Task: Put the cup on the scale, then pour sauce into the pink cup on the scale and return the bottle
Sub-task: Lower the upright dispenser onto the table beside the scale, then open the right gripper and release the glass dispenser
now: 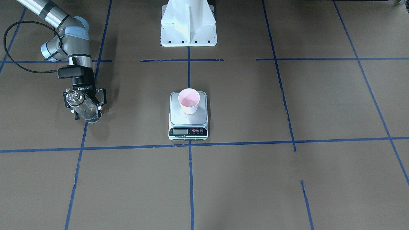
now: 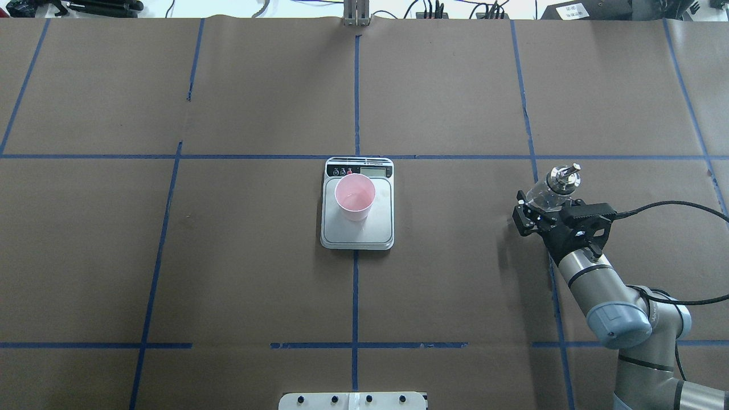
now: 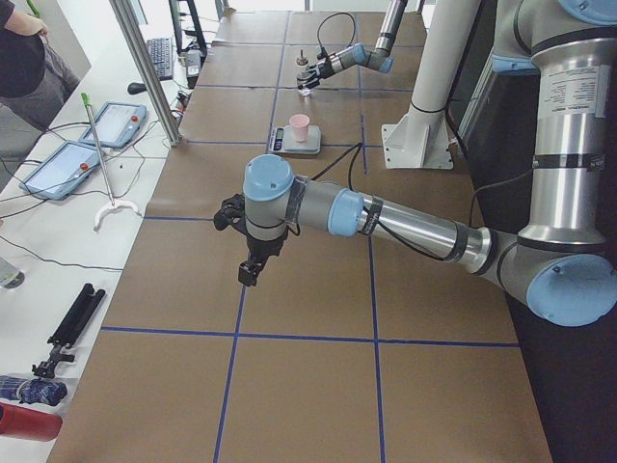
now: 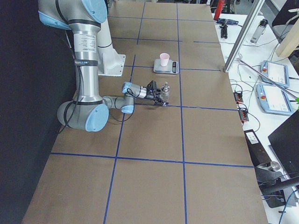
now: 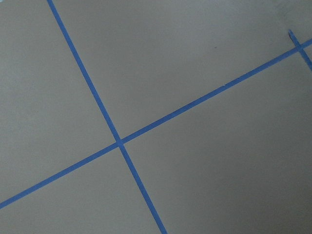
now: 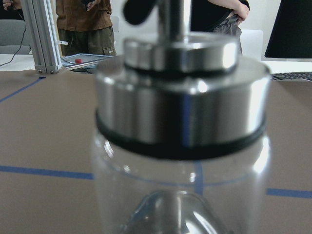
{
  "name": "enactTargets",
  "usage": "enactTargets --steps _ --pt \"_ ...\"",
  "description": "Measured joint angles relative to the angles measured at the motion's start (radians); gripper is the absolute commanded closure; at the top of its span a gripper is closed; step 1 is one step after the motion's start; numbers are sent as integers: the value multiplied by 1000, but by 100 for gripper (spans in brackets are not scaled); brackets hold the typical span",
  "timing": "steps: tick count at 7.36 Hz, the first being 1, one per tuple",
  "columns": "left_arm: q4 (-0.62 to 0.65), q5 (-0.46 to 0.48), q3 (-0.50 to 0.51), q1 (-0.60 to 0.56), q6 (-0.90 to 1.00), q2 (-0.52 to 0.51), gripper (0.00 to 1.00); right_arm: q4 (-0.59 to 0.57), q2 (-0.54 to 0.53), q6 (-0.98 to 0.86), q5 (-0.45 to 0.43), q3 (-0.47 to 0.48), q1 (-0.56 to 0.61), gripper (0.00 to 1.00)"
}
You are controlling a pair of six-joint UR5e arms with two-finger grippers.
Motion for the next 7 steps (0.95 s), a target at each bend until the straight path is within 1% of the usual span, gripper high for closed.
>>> enactTargets --steps 5,7 --pt "-1 0 0 0 -1 -1 0 2 2 -6 -2 13 0 0" --pt "0 0 0 0 -1 -1 0 10 -2 -6 -20 18 0 0"
